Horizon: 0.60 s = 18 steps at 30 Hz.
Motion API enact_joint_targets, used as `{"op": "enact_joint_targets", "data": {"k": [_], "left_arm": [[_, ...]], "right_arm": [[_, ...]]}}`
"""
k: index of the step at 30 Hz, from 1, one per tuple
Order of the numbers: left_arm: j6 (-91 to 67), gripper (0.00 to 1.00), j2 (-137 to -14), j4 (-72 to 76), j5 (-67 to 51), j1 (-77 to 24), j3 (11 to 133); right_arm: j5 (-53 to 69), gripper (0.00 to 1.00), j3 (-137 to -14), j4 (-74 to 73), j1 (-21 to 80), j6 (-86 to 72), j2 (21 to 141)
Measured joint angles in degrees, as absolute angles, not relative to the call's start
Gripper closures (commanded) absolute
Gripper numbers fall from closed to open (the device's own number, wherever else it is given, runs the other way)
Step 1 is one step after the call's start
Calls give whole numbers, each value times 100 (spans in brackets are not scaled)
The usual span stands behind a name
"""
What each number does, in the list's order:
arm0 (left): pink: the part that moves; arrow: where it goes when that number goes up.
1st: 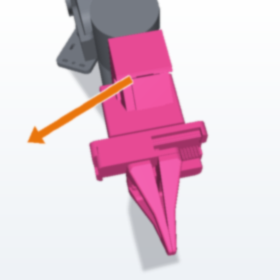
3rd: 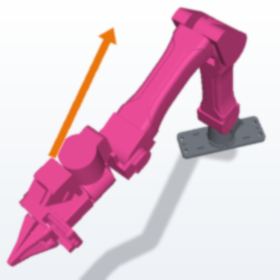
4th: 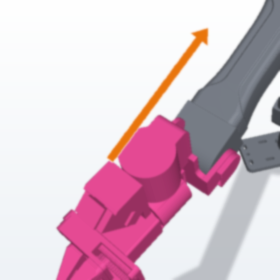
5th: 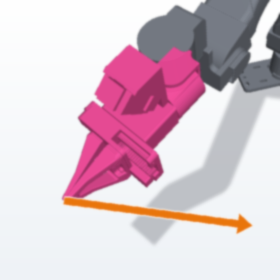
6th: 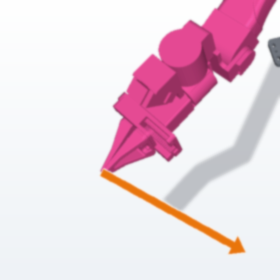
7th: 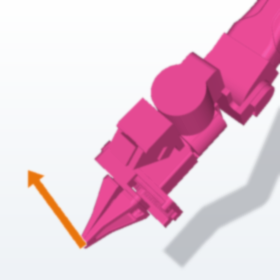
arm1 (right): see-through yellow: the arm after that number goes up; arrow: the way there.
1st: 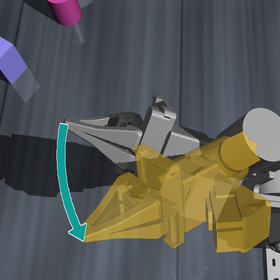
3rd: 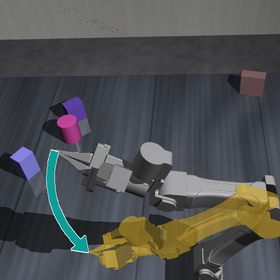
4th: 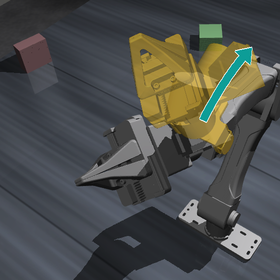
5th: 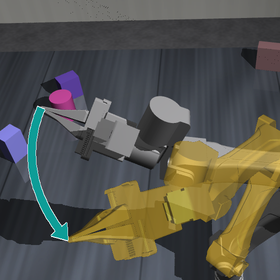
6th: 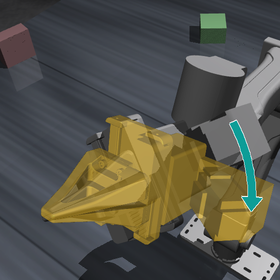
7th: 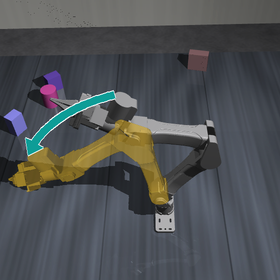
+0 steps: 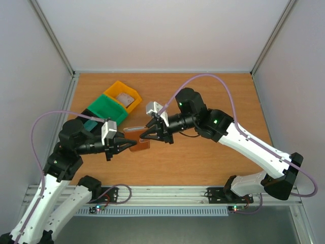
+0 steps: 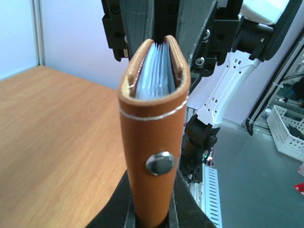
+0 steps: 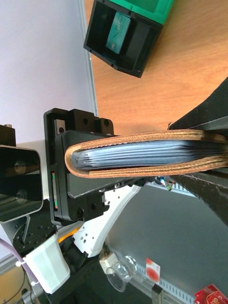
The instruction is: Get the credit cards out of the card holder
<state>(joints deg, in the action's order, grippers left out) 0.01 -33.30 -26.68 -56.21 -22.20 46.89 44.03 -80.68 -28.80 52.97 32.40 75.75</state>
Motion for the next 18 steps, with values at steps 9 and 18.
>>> {"op": "enact_joint_targets", "data": {"k": [9,18], "left_arm": [[-805,100,-3610,-2746,-3804,-2231,4683],[-1544,100,-3758,-3057,-2115,-2220,4681]], "right_arm": [[1848,54,-8281,-2923,5330,2842,7561],[-805,58,-8613,-2886,6274,2427,8077]]}}
